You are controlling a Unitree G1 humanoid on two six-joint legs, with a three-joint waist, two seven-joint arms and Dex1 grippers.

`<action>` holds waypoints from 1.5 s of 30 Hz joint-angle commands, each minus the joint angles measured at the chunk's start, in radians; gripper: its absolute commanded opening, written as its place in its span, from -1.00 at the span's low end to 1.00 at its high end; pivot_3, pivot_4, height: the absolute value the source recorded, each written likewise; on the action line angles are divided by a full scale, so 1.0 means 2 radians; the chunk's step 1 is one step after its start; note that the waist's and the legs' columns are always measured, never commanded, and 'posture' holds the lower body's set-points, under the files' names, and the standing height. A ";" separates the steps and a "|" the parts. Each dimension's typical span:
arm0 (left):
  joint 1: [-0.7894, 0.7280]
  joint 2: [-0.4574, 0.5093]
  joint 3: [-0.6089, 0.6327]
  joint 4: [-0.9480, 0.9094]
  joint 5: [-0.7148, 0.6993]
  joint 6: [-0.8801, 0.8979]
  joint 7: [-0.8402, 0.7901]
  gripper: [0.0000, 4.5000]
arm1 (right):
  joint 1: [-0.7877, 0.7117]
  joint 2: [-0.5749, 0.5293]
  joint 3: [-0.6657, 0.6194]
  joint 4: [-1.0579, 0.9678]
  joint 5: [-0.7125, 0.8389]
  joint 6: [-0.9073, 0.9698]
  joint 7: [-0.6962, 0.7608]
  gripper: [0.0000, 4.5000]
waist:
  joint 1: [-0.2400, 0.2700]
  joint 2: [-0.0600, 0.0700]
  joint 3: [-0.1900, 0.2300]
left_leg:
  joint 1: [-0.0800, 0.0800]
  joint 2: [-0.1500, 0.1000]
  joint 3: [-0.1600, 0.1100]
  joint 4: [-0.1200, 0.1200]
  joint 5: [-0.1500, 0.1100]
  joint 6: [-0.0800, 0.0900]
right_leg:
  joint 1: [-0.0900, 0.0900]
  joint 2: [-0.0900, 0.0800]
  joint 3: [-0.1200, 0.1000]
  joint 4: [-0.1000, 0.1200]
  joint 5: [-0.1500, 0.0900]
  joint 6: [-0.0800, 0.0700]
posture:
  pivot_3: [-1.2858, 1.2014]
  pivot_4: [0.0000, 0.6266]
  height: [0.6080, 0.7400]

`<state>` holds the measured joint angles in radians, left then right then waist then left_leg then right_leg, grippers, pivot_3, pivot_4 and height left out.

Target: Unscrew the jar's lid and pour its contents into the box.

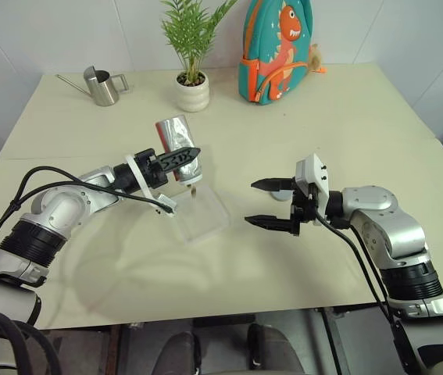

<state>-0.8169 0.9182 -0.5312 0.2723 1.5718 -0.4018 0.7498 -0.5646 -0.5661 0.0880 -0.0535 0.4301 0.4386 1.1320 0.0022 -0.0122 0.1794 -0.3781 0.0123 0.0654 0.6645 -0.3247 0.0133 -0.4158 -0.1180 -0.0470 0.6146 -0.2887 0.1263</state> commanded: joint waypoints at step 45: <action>0.355 -0.185 0.623 -0.091 -1.034 0.302 -0.480 0.58 | -0.042 0.026 0.023 0.071 -0.026 -0.062 0.044 1.00 | -0.004 -0.001 -0.001 | 0.001 0.001 -0.002 0.007 -0.002 -0.002 | 0.003 -0.008 -0.011 0.001 0.002 -0.002 | 0.03 -0.52 1.00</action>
<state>-0.1157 0.5498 0.6726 0.1006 -0.4785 0.2267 -0.2004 -0.6256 -0.5143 0.1477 0.1006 0.3739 0.3293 1.2127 -0.0053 -0.0149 0.1781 -0.3760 0.0146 0.0621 0.6779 -0.3301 0.0083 -0.4105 -0.1337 -0.0703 0.6174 -0.2844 0.1217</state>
